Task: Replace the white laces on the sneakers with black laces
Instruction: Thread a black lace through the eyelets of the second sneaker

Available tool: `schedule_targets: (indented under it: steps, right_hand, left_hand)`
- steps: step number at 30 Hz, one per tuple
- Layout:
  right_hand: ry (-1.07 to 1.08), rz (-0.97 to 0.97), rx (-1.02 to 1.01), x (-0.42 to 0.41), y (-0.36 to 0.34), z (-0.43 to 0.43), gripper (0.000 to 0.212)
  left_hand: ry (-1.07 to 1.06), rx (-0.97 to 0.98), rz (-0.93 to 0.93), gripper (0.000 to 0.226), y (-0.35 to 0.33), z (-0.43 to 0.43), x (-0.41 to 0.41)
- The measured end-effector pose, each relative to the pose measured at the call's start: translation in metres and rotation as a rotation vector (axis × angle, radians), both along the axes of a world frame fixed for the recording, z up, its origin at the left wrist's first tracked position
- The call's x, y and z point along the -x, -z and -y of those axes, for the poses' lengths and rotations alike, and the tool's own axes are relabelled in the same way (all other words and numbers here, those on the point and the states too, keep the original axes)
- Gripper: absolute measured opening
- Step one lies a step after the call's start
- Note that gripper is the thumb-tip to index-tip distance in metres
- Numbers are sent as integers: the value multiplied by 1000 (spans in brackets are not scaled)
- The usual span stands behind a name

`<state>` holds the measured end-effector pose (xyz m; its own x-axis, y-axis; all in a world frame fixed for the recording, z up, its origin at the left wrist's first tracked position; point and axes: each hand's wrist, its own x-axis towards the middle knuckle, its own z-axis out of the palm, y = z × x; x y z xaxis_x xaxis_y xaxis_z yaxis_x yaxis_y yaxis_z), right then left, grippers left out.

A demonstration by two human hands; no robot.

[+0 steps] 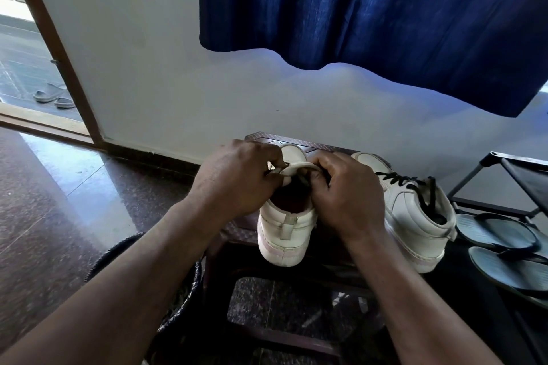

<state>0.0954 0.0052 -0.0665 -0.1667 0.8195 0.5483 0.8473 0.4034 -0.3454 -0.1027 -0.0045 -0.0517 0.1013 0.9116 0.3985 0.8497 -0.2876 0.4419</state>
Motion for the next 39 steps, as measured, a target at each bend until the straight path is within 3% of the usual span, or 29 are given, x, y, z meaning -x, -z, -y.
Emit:
schedule_targets:
  steps: [14, 23, 34, 39]
  right_hand:
    - [68, 6, 31, -11, -2, -2, 29]
    - [-43, -139, 30, -13, 4, -7, 31]
    - [-106, -183, -16, -7, 7, -8, 36]
    - [-115, -211, 15, 0, 11, -8, 34]
  left_hand:
    - [36, -5, -75, 18, -3, 3, 3]
    - [41, -105, 19, 21, 7, 1, -2]
    - [14, -196, -48, 30, 5, -9, -12]
    - [-34, -136, 74, 24, 8, -13, -12]
